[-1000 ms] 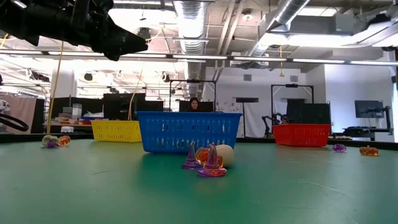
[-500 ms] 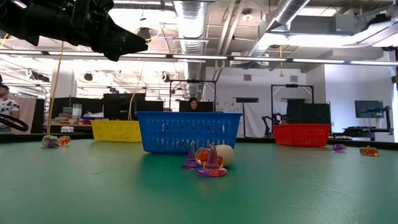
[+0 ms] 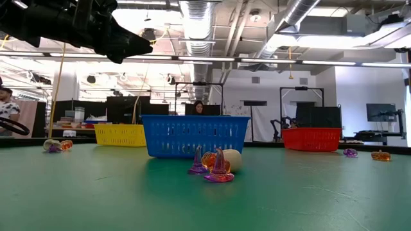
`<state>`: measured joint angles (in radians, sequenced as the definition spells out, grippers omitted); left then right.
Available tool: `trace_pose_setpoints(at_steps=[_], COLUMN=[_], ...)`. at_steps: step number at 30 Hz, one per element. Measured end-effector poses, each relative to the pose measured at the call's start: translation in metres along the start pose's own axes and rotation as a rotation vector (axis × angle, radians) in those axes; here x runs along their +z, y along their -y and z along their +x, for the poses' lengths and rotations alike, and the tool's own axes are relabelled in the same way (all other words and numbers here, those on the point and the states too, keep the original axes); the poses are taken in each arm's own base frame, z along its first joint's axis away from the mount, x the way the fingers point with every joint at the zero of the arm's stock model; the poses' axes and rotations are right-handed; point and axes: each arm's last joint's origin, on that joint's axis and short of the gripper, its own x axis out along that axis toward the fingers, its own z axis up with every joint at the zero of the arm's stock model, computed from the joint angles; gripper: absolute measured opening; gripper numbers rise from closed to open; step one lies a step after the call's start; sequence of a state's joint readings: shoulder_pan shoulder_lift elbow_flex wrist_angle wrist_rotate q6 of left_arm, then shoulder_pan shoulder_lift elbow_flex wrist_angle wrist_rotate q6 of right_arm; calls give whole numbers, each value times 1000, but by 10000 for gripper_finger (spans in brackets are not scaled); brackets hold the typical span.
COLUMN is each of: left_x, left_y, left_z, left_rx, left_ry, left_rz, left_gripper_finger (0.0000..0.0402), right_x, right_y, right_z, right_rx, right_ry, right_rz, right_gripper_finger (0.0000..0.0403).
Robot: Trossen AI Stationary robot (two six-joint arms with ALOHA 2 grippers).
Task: Sort Halloween decoration
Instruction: Put the purple witch hat toy into the red bin
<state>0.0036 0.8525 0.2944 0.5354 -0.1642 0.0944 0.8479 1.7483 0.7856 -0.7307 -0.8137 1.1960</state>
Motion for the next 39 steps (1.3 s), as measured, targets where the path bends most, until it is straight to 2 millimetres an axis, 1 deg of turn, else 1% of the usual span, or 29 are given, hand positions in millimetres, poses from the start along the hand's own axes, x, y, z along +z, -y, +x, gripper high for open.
trace_pose_setpoints(at_steps=[5, 9, 16, 20, 21, 25, 29, 32, 36, 39], left_x=[0, 0, 0, 0, 0, -1, -1, -1, -1, -1], left_y=[0, 0, 0, 0, 0, 0, 0, 0, 0, 0], left_z=[0, 0, 0, 0, 0, 0, 0, 0, 0, 0], left_rx=[0, 0, 0, 0, 0, -1, 0, -1, -1, -1], left_ry=[-1, -2, -3, -4, -4, -6, -7, -7, -8, -8], left_rz=[2, 2, 3, 2, 2, 2, 4, 5, 7, 7], left_gripper_finger=[132, 132, 132, 132, 132, 132, 132, 132, 132, 132], right_x=[0, -2, -1, 2, 2, 2, -6, -15, -34, -46], right_y=[0, 0, 0, -4, -6, -14, -15, -13, -1, 17], right_z=[4, 6, 5, -2, -5, -22, -44, -64, -94, -116], right_rx=[-28, -45, -45, -18, -7, 31, 65, 95, 74, 6], right_ry=[35, 46, 64, 68, 73, 126, 182, 262, 414, 568], right_rz=[-30, -43, -43, -80, -102, -149, -149, -156, -171, -168], right_gripper_finger=[170, 148, 74, 27, 18, 18, 22, 20, 19, 19])
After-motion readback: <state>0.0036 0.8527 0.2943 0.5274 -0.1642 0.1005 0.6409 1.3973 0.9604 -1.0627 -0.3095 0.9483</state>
